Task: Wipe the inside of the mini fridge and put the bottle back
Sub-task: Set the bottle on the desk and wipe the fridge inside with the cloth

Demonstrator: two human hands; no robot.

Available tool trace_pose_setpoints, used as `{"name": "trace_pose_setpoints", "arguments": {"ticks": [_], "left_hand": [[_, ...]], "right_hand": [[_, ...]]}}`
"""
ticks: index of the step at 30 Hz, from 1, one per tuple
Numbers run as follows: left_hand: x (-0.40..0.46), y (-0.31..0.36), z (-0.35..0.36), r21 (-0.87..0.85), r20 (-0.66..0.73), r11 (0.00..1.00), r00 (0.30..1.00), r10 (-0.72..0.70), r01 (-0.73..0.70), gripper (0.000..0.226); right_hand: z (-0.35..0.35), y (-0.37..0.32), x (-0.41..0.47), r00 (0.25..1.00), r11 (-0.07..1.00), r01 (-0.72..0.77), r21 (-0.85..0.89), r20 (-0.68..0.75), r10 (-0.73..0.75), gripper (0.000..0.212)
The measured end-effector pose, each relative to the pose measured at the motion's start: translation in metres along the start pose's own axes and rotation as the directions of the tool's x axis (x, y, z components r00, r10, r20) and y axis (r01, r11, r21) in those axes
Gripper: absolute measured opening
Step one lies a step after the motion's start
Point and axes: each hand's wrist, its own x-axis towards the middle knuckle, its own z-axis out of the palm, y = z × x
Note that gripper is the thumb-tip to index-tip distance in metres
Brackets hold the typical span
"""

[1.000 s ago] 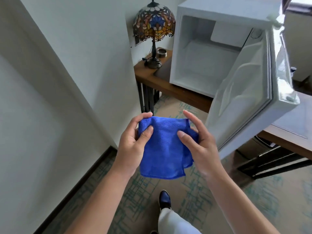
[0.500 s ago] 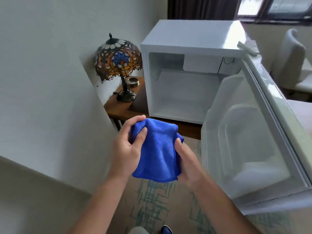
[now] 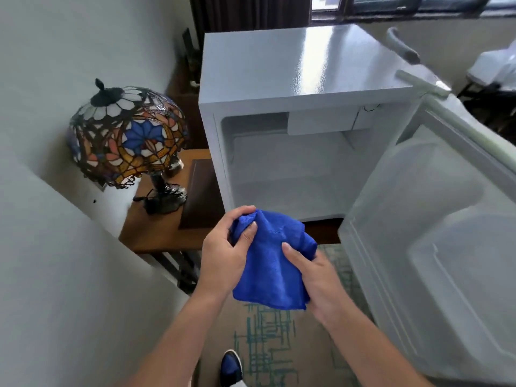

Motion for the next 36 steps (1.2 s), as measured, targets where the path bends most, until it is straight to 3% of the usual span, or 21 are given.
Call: {"name": "trace_pose_setpoints", "arguments": {"ticks": [4, 8, 10, 13, 17, 20, 22, 23, 25, 28, 30, 34, 36], "left_hand": [[0.043, -0.033, -0.022, 0.238, -0.022, 0.966, 0.993, 0.112, -0.104, 0.048], [0.079, -0.071, -0.032, 0.535, 0.034, 0.747, 0.894, 0.447, -0.394, 0.064], [0.090, -0.090, -0.029, 0.574, 0.054, 0.685, 0.856, 0.514, -0.448, 0.071], [0.103, -0.116, -0.017, 0.554, -0.010, 0.714, 0.854, 0.519, -0.427, 0.086], [0.136, -0.137, -0.002, 0.571, -0.031, 0.650, 0.778, 0.628, -0.502, 0.081], [0.157, -0.151, 0.008, 0.550, -0.071, 0.669, 0.770, 0.634, -0.500, 0.076], [0.163, -0.157, 0.016, 0.510, -0.131, 0.730, 0.797, 0.589, -0.456, 0.078], [0.165, -0.159, 0.019, 0.495, -0.147, 0.747, 0.804, 0.577, -0.445, 0.079], [0.168, -0.162, 0.025, 0.476, -0.149, 0.754, 0.804, 0.576, -0.452, 0.080], [0.174, -0.166, 0.028, 0.474, -0.146, 0.740, 0.786, 0.601, -0.478, 0.078], [0.176, -0.168, 0.030, 0.470, -0.140, 0.725, 0.768, 0.625, -0.504, 0.074], [0.178, -0.175, 0.029, 0.463, -0.152, 0.692, 0.719, 0.678, -0.555, 0.071], [0.187, -0.183, 0.027, 0.482, -0.139, 0.667, 0.702, 0.698, -0.568, 0.073]], "right_hand": [[0.009, 0.003, 0.039, 0.978, 0.998, 0.052, -0.043, -0.202, -0.059, 0.022], [-0.018, -0.005, 0.081, 0.932, 0.979, 0.083, -0.187, -0.333, -0.143, 0.009], [-0.032, 0.000, 0.105, 0.913, 0.970, 0.096, -0.222, -0.369, -0.174, 0.009], [-0.056, 0.014, 0.143, 0.873, 0.950, 0.113, -0.290, -0.428, -0.235, 0.010], [-0.070, 0.010, 0.200, 0.771, 0.880, 0.275, -0.388, -0.458, -0.443, 0.017], [-0.078, -0.002, 0.244, 0.616, 0.700, 0.411, -0.584, -0.387, -0.686, 0.030], [-0.090, -0.003, 0.280, 0.503, 0.384, 0.386, -0.839, -0.157, -0.850, 0.042], [-0.097, 0.001, 0.297, 0.496, 0.222, 0.318, -0.922, -0.037, -0.867, 0.048], [-0.107, 0.017, 0.325, 0.560, 0.059, 0.185, -0.981, 0.056, -0.827, 0.053], [-0.110, 0.046, 0.340, 0.694, 0.032, 0.134, -0.990, 0.070, -0.716, 0.049], [-0.106, 0.058, 0.341, 0.745, 0.042, 0.144, -0.989, 0.080, -0.662, 0.055], [-0.103, 0.061, 0.339, 0.723, 0.079, 0.144, -0.986, 0.050, -0.689, 0.057], [-0.099, 0.056, 0.346, 0.682, -0.005, 0.083, -0.997, 0.061, -0.729, 0.057]]}}
